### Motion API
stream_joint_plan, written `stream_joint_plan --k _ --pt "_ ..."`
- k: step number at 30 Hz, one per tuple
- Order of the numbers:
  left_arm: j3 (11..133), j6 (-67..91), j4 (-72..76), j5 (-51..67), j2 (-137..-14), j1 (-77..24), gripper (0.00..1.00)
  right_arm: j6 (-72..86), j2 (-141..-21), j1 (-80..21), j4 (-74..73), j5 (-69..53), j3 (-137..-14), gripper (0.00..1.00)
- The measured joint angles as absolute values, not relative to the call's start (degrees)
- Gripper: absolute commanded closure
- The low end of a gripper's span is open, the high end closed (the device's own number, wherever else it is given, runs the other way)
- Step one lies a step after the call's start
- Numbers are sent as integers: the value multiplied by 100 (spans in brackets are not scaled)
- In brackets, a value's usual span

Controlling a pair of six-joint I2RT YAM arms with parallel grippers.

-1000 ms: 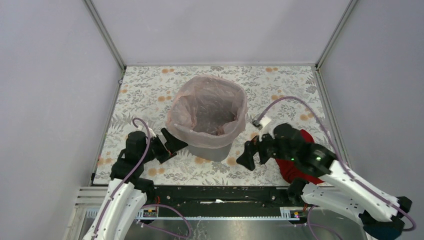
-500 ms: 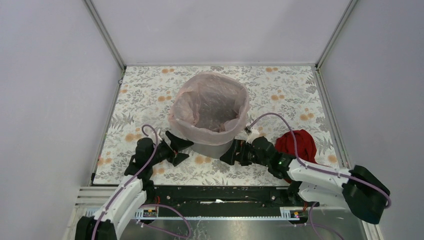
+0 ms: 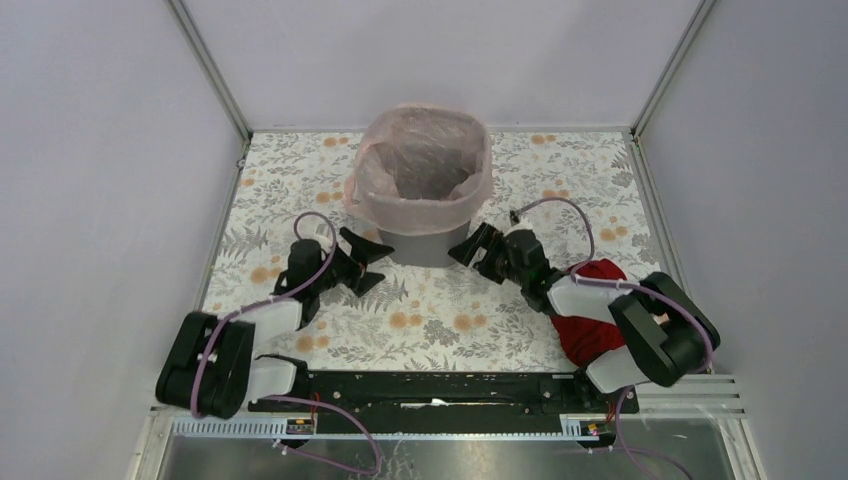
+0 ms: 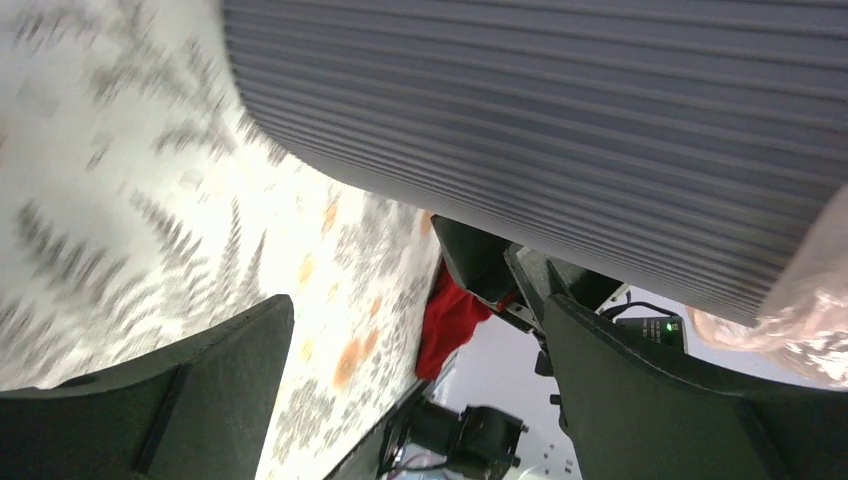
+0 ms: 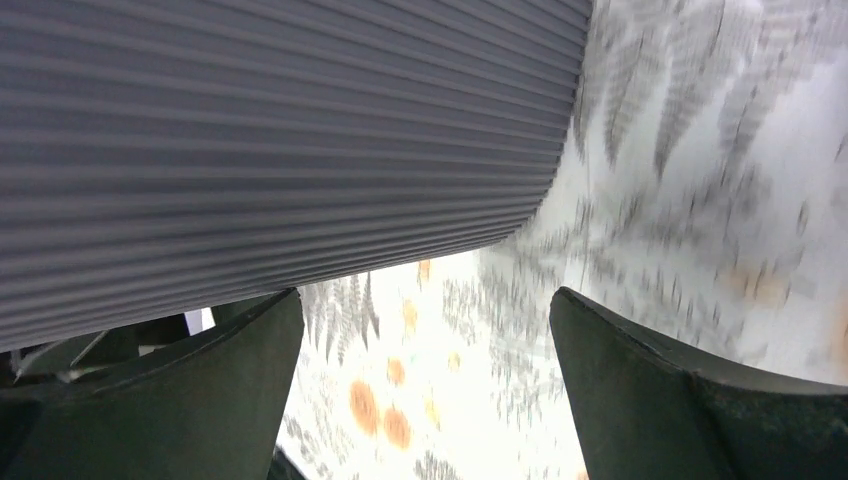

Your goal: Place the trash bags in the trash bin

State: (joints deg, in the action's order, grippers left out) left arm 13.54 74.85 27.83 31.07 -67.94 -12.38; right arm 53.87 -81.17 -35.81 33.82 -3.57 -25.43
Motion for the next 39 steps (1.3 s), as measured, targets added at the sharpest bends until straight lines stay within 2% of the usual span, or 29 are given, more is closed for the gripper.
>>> stream_joint_plan --k 12,19,23,26,29,32,36,39 --pt "3822 7299 3398 2775 -9511 -1280 1 5216 -10276 -2458 3870 -1321 -4449 0" --pt "4788 7177 3284 2462 -10433 -1258 5 5116 -10873 -2311 3905 -1680 -5019 0" --pt "4753 7153 3367 2342 -10453 -1280 4 5004 -10739 -2084 3747 -1931 -4952 0" --pt "4049 7148 3413 2180 -9920 -1328 5 4685 -9992 -1918 3210 -1984 -4488 0" --pt "3028 7153 3142 2187 -8805 -1358 4 4195 -8737 -1846 2353 -1988 -4029 0" --pt "2506 6978 2386 2191 -7476 -1361 2 3599 -7349 -1857 1127 -1802 -3959 0" --pt "2829 6145 508 1734 -5026 -1367 1 2840 -5312 -1868 -766 -1166 -4213 0" --pt "3656 5483 -379 1341 -4095 -1367 1 2582 -4226 -1868 -1680 -827 -4628 0"
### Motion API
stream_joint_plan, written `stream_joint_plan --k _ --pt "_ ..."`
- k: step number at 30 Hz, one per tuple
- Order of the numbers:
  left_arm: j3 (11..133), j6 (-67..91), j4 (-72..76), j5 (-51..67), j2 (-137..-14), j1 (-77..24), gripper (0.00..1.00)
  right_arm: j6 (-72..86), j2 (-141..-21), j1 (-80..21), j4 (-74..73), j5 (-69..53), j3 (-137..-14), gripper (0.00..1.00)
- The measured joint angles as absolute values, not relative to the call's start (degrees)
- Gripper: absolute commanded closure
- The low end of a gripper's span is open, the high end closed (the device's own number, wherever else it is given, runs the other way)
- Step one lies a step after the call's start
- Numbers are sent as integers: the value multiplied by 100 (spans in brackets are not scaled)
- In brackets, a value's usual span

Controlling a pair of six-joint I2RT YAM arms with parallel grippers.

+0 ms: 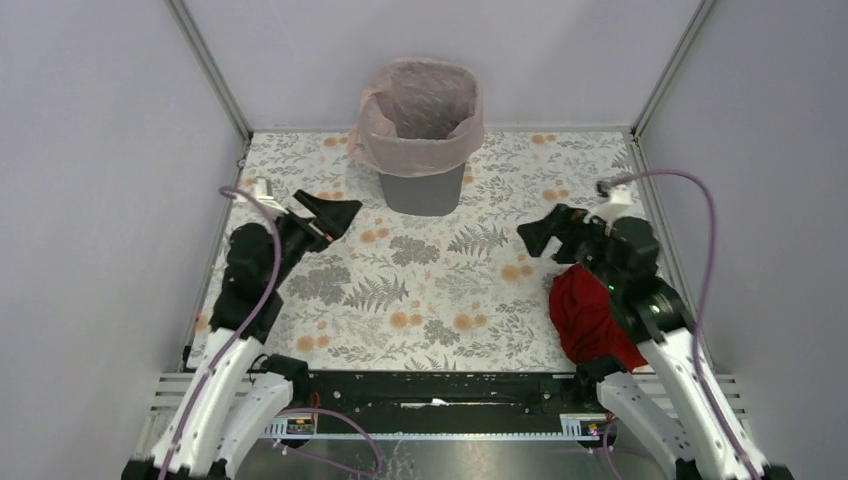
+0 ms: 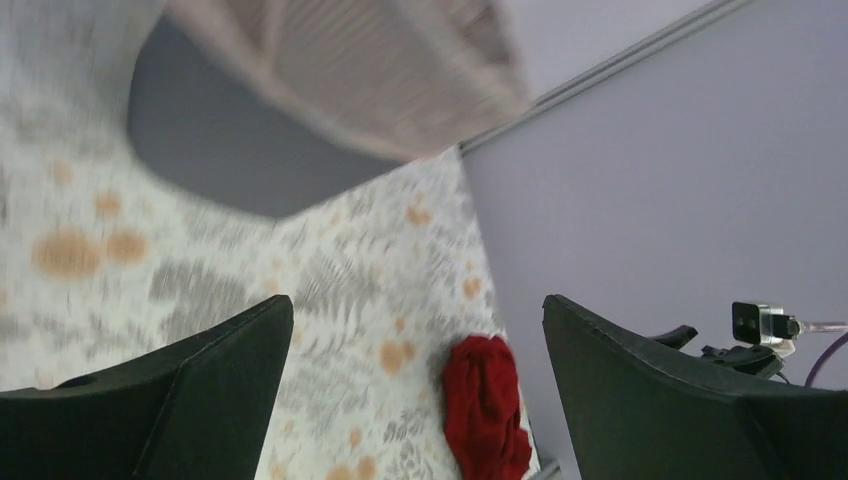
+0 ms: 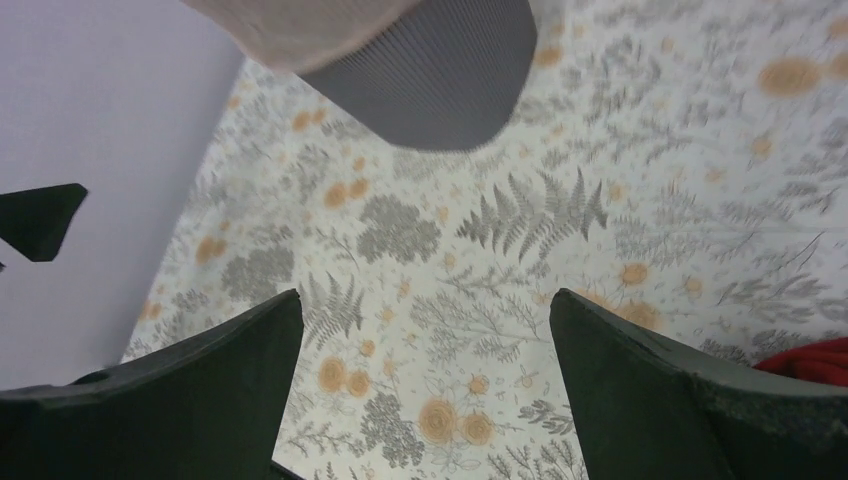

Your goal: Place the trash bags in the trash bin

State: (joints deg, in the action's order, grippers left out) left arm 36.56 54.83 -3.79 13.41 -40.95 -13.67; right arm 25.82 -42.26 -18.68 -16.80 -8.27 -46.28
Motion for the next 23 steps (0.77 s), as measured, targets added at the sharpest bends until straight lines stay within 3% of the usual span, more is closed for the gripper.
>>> stream_joint_plan --k 6,13,23 --pt "4980 4615 -932 1374 -3033 -1367 1 2617 -3138 -1870 -2585 -663 -5741 0" --pt "5872 4010 -1391 1459 -2805 -1367 1 2445 -2871 -1870 -3083 -657 -6681 0" --pt "6003 3704 -1492 1343 -2353 -1367 1 2145 -2753 -1870 -3435 -506 -6932 0"
